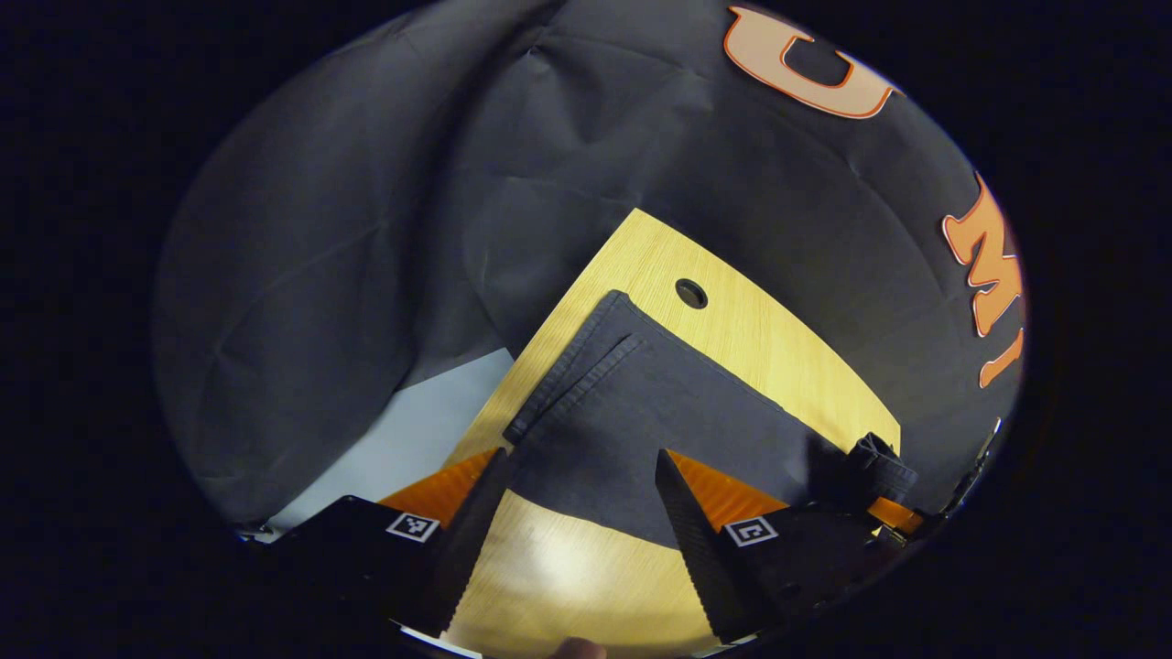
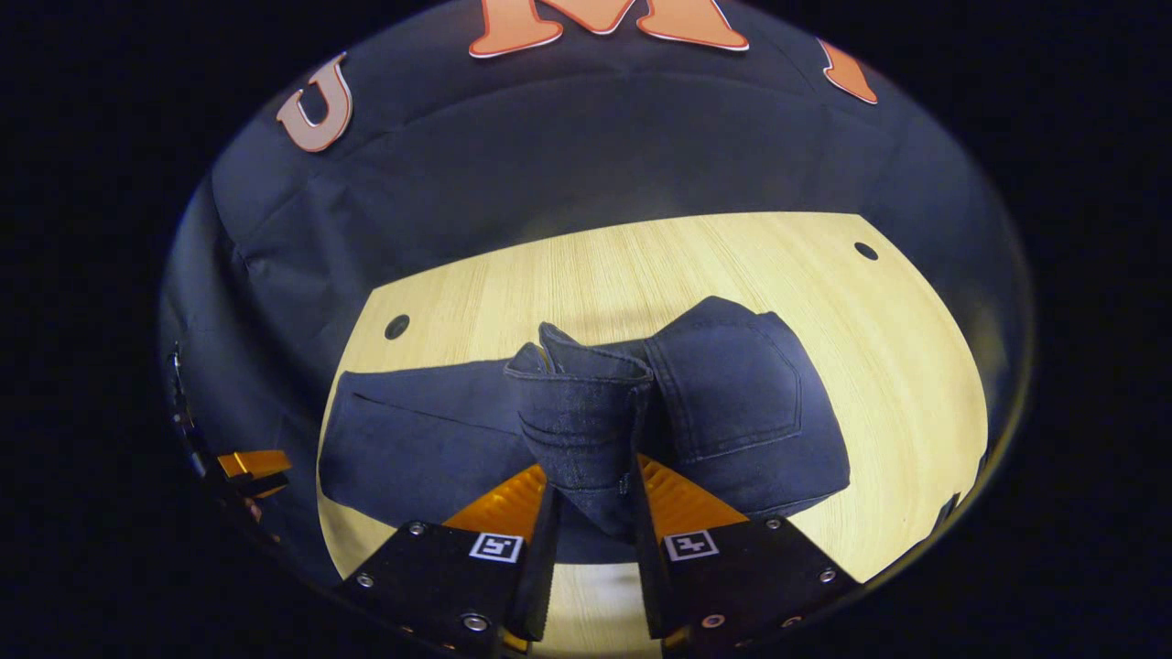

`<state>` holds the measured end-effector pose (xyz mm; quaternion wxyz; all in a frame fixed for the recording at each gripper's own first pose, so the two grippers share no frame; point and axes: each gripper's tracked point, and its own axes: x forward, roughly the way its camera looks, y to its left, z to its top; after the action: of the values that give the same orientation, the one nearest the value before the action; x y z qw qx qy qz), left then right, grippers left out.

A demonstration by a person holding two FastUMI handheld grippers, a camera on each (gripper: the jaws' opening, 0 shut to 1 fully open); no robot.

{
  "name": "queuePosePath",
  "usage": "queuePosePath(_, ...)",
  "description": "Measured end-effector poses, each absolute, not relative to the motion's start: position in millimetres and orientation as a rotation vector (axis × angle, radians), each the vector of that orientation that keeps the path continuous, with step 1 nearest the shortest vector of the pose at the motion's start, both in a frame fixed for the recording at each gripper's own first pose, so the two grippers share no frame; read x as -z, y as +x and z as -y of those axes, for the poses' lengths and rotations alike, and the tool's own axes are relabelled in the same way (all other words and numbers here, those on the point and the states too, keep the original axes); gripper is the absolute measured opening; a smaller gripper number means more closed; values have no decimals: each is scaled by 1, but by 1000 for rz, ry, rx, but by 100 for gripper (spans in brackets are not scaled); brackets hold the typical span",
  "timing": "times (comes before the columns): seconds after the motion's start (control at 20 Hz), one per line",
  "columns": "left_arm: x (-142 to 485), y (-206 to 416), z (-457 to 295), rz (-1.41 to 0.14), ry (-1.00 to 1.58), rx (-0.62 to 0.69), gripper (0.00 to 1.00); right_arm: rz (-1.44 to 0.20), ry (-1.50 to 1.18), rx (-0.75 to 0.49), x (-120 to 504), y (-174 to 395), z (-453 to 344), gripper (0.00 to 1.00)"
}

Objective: Grasp the waist and the cuffs of the jeans and fold them to make the two legs overlap; first hold the waist and fold one-third of the jeans toward the cuffs, then hold the cuffs and fold the remaining one-third in the same direction to finish folding.

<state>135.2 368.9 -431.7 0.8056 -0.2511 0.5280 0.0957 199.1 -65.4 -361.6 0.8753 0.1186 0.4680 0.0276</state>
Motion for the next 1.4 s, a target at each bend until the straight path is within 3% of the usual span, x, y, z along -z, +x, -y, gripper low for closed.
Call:
queuePosePath(0.15, 441, 140, -376, -1151, -532, -234, 93, -916, 403, -131, 334, 211, 34, 99)
queuePosePath(0.2, 444, 142, -377, -1161, -527, -239, 97, -898, 416, -126, 326, 213, 38, 100)
queuePosePath(0.9, 464, 147, -377, -1388, -245, -210, 98, -846, 360, -63, 309, 189, 99, 99)
queuePosePath(1.15, 466, 152, -372, -1352, -177, -157, 98, -830, 395, -12, 306, 184, 121, 99)
queuePosePath(1.4, 451, 158, -352, -1297, -240, -104, 19, -829, 407, -18, 304, 181, 120, 99)
